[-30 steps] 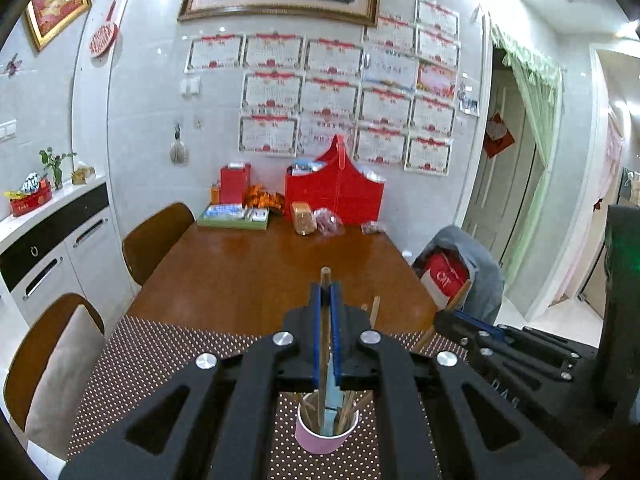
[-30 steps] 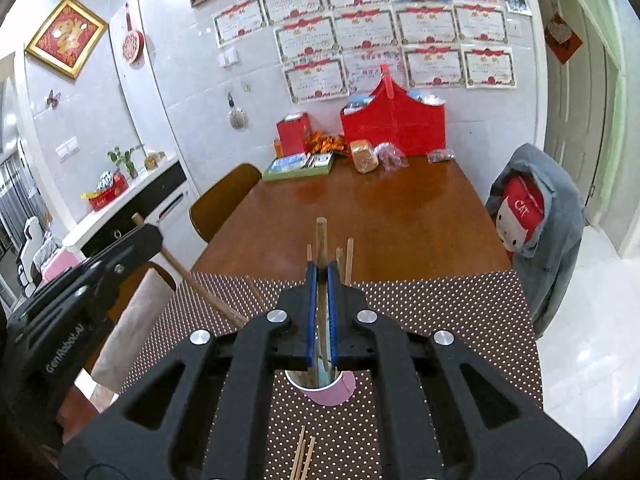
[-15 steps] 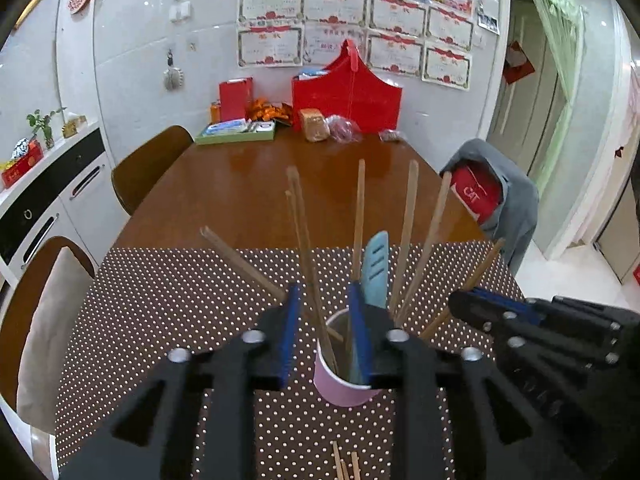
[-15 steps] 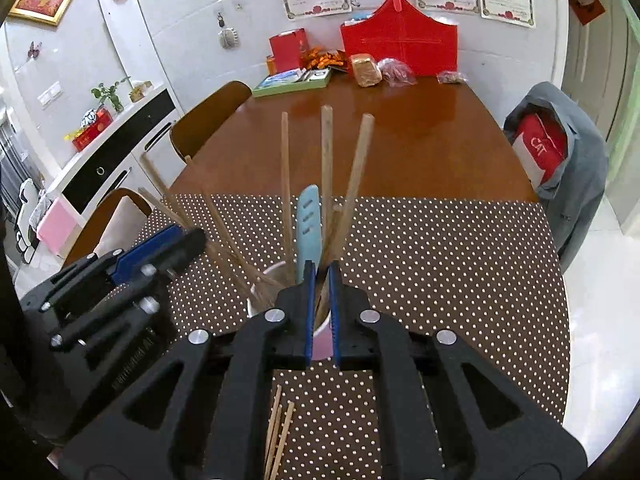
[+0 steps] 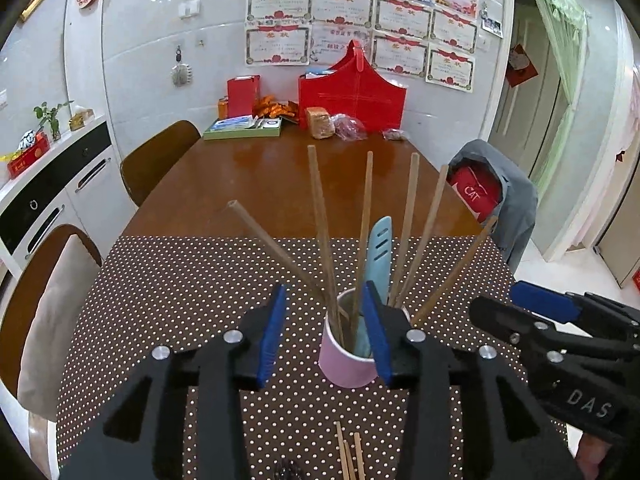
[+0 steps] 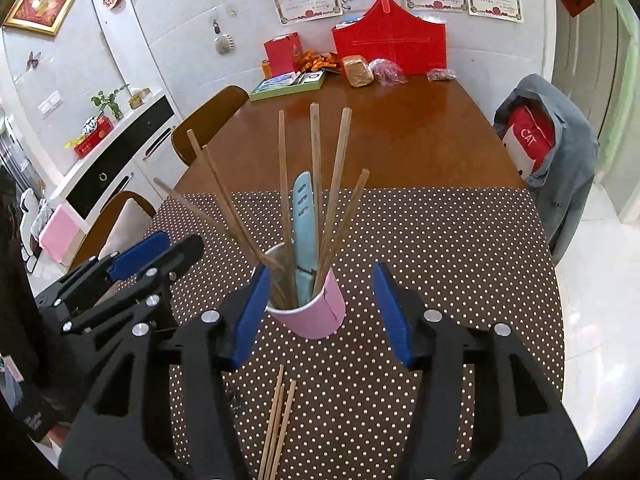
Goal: Organize utensils
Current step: 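Move both tools back down to the remaining chopsticks on the cloth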
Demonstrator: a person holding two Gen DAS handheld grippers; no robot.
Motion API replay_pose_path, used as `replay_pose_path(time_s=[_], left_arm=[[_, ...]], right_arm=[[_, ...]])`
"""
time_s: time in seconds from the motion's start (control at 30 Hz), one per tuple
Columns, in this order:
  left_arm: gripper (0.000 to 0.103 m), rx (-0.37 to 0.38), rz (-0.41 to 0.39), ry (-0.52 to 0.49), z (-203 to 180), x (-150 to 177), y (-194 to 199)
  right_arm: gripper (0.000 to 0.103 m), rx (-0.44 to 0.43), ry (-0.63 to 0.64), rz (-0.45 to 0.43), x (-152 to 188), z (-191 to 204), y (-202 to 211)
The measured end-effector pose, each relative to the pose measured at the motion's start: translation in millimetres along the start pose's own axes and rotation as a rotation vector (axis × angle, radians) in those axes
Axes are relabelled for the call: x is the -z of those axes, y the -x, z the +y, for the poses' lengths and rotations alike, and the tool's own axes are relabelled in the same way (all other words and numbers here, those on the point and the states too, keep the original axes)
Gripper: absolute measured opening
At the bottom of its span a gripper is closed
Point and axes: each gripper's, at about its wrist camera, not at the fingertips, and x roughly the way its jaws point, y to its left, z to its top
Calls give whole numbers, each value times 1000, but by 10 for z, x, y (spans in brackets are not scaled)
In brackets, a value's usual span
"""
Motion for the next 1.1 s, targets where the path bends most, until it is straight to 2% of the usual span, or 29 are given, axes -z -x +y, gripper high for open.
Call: replay_pose_path(time_s=[0.23,0.6,1.1], left_arm=[[44,2,0,3,94,196,146],[46,-5,54,11,273,574,131],[46,-35,217,17,535,1189,-271]], right_arm=[[54,0,-7,38,187,-38,17],[54,9,-24,158,640,-67,-182],[54,24,6,333,1107,58,-735]])
